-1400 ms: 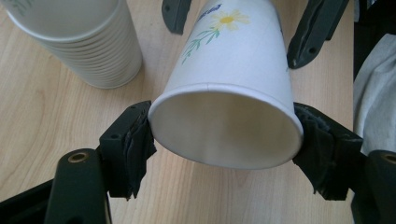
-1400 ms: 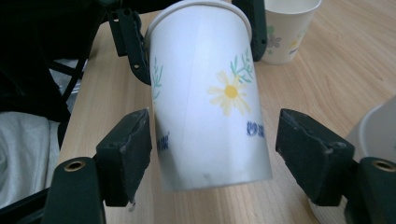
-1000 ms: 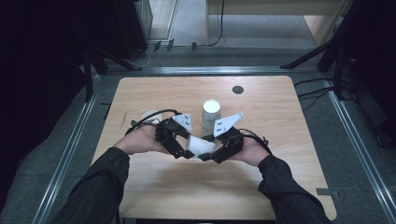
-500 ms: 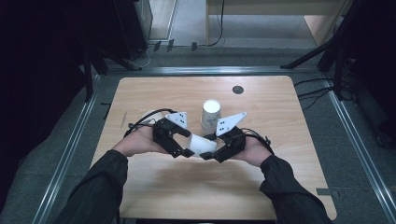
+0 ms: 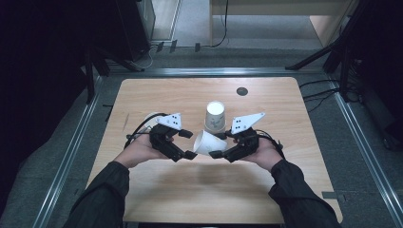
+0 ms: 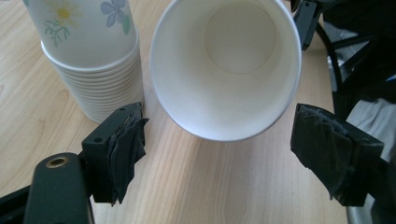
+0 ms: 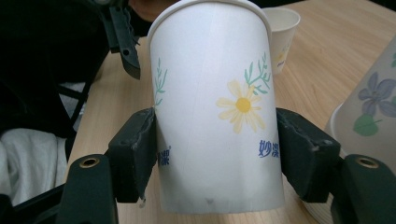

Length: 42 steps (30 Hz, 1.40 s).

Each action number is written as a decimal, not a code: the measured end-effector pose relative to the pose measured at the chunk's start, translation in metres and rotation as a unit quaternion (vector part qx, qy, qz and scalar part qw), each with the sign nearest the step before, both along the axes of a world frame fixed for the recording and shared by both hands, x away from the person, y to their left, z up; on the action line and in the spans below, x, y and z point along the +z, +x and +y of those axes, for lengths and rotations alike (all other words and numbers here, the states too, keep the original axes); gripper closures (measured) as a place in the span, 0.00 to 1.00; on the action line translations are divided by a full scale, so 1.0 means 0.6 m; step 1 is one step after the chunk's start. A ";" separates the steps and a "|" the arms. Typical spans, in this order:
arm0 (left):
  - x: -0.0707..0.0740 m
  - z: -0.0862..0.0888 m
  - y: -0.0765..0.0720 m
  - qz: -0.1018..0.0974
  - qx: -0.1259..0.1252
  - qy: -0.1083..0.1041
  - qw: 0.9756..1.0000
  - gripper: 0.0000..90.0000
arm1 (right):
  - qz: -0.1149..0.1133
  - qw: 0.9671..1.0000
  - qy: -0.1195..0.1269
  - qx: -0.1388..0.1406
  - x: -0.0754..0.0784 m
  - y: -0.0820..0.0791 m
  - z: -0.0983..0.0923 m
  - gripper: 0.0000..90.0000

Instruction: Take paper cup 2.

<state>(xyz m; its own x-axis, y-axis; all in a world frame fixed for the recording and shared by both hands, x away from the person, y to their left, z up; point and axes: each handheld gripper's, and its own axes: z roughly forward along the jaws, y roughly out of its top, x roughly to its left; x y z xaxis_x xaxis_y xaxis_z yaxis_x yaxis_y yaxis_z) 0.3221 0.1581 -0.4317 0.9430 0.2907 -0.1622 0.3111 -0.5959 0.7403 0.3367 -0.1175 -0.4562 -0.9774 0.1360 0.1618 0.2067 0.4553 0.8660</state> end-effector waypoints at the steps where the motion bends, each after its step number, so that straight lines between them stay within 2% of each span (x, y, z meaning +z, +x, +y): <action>1: -0.002 0.000 -0.001 -0.001 0.003 -0.008 1.000 0.19 | -0.001 1.000 0.003 0.000 0.001 0.000 -0.001 0.38; 8: -0.017 0.002 -0.008 0.018 0.016 -0.057 0.998 0.19 | 0.004 1.000 0.020 0.001 -0.001 -0.005 -0.007 0.37; 13: -0.029 0.000 -0.011 0.027 0.020 -0.073 0.997 0.19 | 0.009 1.000 0.023 0.003 -0.003 -0.006 -0.005 0.38; 19: -0.036 0.002 -0.012 0.037 0.029 -0.105 0.993 0.19 | 0.011 0.999 0.034 0.004 -0.005 -0.007 -0.002 0.38; 22: -0.038 0.006 -0.011 0.044 0.035 -0.123 0.991 0.19 | 0.013 0.999 0.038 0.005 -0.006 -0.007 -0.001 0.38; 26: -0.040 0.008 -0.011 0.039 0.041 -0.131 0.990 0.19 | 0.020 0.999 0.050 0.004 -0.007 -0.006 -0.001 0.38; 29: -0.040 0.008 -0.011 0.039 0.043 -0.138 0.989 0.19 | 0.022 0.999 0.049 0.004 -0.009 -0.005 0.002 0.38; 33: -0.042 0.002 -0.012 0.035 0.045 -0.136 0.989 0.19 | 0.024 0.998 0.051 0.006 -0.012 -0.005 0.006 0.38; 39: -0.043 0.003 -0.010 0.040 0.045 -0.148 0.987 0.22 | 0.028 0.998 0.051 0.009 -0.015 -0.005 0.010 0.37; 42: -0.043 0.003 -0.010 0.039 0.046 -0.147 0.987 0.23 | 0.031 0.998 0.051 0.009 -0.016 -0.005 0.011 0.37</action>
